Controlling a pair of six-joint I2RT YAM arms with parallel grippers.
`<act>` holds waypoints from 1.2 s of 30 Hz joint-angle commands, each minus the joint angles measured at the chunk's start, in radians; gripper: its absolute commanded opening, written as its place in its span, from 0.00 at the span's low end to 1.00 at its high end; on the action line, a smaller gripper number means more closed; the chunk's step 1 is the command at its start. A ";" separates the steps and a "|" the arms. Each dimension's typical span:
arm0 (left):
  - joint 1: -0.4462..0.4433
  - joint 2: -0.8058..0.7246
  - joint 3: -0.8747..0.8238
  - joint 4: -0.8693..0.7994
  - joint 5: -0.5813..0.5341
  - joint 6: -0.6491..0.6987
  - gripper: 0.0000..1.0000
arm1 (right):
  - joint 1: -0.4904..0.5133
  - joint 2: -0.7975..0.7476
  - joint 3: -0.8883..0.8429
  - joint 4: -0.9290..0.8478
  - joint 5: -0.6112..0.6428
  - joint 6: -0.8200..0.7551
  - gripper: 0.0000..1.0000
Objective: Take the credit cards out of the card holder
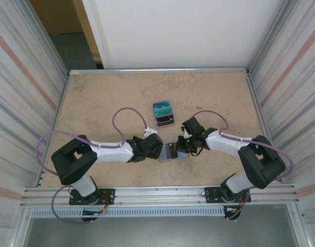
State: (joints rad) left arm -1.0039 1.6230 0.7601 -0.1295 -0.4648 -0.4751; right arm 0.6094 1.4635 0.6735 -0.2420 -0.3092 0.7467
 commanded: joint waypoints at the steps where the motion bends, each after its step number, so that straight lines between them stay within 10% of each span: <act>1: -0.004 0.012 0.016 -0.047 -0.015 0.025 0.99 | 0.002 -0.031 0.001 -0.065 0.058 -0.027 0.00; 36: -0.015 0.000 0.118 -0.183 -0.027 -0.027 0.99 | 0.010 0.110 -0.013 0.084 -0.156 -0.035 0.00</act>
State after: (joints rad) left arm -1.0298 1.6600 0.8928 -0.2428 -0.4507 -0.4431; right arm 0.6094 1.5536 0.6628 -0.1234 -0.4519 0.7467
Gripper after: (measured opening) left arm 0.987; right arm 0.054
